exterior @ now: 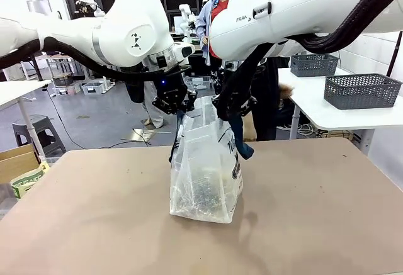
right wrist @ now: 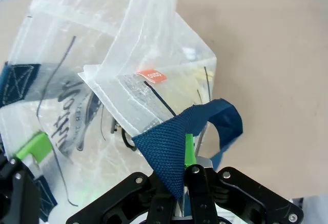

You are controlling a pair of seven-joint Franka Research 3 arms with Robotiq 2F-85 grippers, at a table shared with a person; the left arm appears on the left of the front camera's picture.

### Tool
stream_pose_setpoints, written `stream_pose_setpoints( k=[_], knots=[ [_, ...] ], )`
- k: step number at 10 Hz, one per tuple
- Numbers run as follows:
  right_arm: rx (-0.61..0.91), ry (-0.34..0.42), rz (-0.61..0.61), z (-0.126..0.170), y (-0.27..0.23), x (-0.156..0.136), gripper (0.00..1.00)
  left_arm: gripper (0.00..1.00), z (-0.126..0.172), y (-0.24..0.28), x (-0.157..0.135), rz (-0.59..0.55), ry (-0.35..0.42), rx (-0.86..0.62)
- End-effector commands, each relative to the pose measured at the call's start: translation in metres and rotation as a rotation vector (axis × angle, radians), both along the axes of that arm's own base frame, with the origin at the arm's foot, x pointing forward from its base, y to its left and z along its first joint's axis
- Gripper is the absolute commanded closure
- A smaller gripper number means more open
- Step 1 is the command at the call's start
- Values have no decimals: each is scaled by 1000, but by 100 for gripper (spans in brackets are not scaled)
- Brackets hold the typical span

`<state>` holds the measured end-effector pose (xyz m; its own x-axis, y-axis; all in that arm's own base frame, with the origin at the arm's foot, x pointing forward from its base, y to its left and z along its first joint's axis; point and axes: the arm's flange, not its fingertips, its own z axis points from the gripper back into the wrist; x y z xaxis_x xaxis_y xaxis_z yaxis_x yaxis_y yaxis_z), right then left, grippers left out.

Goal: Transfer purchased items from the store into the shopping bag.
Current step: Move the Reusable shopping bag to the right side of the table.

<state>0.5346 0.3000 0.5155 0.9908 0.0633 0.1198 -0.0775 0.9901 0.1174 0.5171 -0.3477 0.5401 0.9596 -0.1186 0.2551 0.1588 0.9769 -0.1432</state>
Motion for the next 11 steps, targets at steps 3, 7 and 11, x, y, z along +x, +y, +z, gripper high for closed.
stream_pose_setpoints(
  k=[3,7,11],
  knots=[
    [14,5,-3,0,3,3,100,100,0,0,0,0,0,0],
    [32,14,-16,-2,3,9,100,100,-4,-6,-5,-11,5,-18],
    [86,18,-37,-2,14,22,100,100,-8,-11,-6,-44,-9,-33]
  ],
)
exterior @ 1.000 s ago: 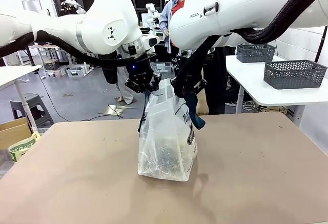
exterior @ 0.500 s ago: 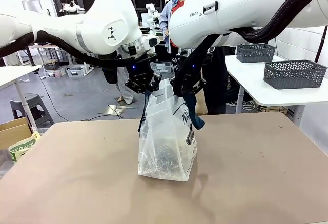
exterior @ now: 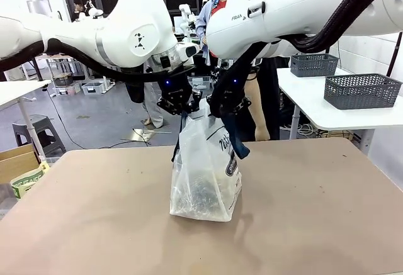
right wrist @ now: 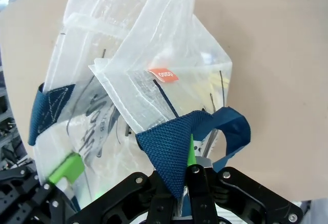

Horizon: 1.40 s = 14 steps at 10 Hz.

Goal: Transfer purchased items from the store into the shopping bag.
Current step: Move the Reusable shopping bag to the right side of the table.

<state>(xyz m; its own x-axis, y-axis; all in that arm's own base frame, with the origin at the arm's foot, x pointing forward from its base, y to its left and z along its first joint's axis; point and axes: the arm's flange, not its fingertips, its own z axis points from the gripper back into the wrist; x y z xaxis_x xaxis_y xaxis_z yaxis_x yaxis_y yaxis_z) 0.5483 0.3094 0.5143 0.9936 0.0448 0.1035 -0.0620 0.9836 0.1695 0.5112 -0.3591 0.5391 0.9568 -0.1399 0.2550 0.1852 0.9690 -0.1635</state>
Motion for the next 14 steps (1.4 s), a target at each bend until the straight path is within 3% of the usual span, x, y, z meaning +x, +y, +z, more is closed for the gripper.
stream_pose_setpoints(
  k=[1,12,14],
  knots=[
    [48,5,-34,-2,6,12,100,100,-10,-2,1,-33,-9,-29],
    [86,41,-2,-11,11,23,100,97,-11,-4,-7,-59,-60,-101],
    [83,41,-2,-11,11,23,100,57,-8,-3,-10,-72,-72,-114]
  ],
)
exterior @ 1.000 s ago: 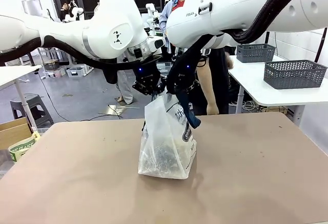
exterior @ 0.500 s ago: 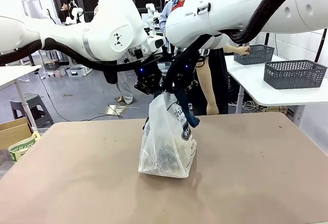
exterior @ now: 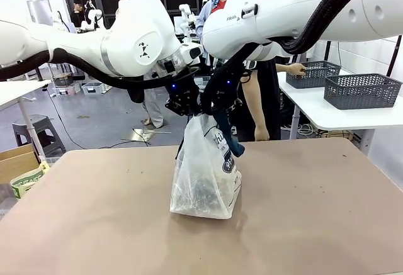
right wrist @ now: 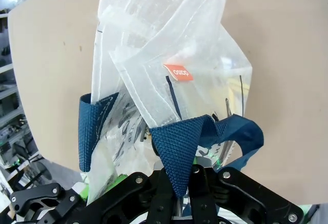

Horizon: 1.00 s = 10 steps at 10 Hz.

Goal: Transfer purchased items from the store into the shopping bag.
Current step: Move the Reusable shopping bag to the right side of the table.

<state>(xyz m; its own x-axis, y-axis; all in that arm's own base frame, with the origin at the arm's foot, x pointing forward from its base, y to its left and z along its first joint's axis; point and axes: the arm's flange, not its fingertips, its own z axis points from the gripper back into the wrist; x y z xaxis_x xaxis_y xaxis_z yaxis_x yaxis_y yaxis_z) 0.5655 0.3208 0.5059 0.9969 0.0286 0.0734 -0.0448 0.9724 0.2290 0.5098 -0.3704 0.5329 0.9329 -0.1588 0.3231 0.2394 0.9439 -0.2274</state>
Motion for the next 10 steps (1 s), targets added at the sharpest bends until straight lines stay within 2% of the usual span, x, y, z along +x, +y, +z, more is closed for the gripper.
stream_pose_setpoints(
  k=[1,3,10],
  knots=[
    [22,9,9,-2,-1,6,100,37,-2,14,-10,-23,-9,-28],
    [19,11,9,-1,-2,6,100,0,3,28,-18,0,-11,-42],
    [10,14,18,-3,0,8,100,0,24,30,-30,-68,-19,-134]
  ],
)
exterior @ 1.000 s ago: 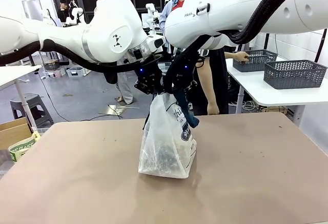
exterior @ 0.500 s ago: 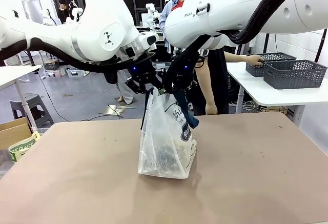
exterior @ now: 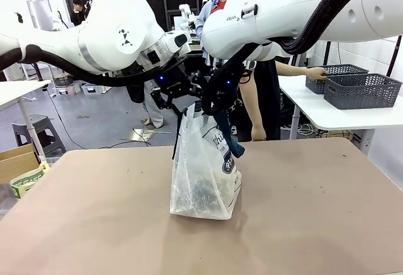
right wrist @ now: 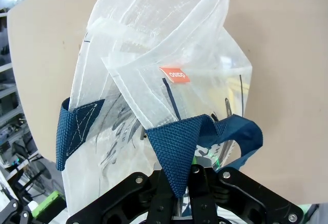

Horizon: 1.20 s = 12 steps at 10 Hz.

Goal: Transfer purchased items from the store into the shopping bag.
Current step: Move the Reusable shopping bag to the right side of the table.

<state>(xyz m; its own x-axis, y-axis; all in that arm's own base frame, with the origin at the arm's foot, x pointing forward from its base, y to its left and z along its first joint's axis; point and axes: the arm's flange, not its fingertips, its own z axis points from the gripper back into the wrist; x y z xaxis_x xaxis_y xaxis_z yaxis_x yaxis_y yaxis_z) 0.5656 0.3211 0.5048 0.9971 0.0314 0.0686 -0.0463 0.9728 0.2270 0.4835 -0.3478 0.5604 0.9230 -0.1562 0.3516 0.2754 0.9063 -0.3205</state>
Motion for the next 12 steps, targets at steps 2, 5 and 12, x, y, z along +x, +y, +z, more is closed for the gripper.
stream_pose_setpoints(
  k=[2,5,12],
  knots=[
    [14,9,17,-1,0,8,100,0,-3,5,-4,-60,-2,-59],
    [15,11,14,-1,0,7,100,0,-2,2,-7,-97,4,-85],
    [15,12,11,-2,0,7,100,0,-26,-17,-3,-180,62,35]
  ],
)
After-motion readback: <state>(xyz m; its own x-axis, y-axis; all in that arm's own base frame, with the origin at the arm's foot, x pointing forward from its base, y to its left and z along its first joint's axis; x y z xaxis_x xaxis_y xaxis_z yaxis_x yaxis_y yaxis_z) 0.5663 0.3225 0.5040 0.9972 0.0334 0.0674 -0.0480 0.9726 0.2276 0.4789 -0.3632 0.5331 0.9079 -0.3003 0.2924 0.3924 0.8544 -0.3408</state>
